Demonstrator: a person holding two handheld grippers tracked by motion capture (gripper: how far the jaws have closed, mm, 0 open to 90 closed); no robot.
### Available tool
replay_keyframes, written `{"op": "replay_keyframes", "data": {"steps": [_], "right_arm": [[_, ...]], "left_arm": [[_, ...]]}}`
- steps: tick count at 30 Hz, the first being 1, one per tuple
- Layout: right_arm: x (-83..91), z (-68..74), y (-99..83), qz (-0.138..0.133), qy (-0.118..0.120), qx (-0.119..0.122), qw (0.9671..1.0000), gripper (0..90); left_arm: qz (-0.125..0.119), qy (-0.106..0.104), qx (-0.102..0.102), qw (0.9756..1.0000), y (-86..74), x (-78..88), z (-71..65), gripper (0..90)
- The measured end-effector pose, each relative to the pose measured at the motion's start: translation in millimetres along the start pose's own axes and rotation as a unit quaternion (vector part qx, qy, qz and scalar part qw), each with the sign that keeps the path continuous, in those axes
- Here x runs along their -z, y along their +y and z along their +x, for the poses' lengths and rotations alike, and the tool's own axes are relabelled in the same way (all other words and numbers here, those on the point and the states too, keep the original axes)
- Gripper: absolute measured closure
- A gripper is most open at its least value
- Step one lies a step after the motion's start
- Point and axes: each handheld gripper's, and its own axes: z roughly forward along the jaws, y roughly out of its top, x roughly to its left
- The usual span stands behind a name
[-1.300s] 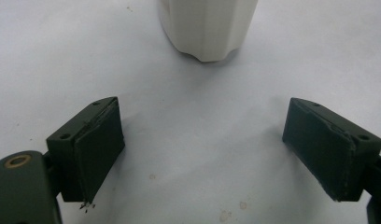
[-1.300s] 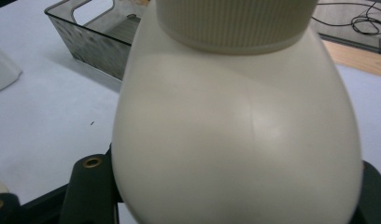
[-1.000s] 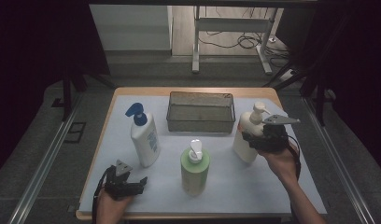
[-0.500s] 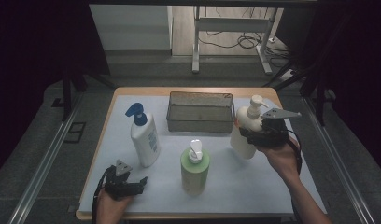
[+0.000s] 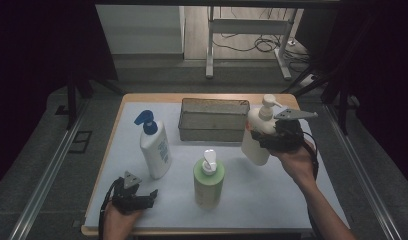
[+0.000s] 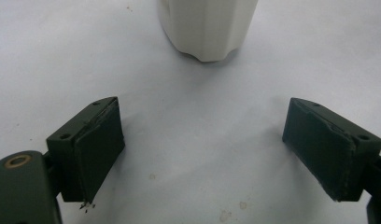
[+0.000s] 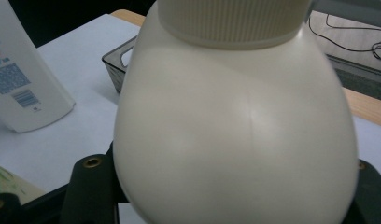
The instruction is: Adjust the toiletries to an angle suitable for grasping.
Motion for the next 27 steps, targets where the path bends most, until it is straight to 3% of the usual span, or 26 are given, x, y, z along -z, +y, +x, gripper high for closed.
{"op": "replay_keyframes", "data": {"steps": [27], "right_arm": [[-30.0, 20.6, 44.8, -0.01, 0.018, 0.004, 0.9998, 36.9]], "left_arm": [[0.0, -0.001, 0.0, 1.0, 0.0, -0.1, 0.2, 12.0]]}}
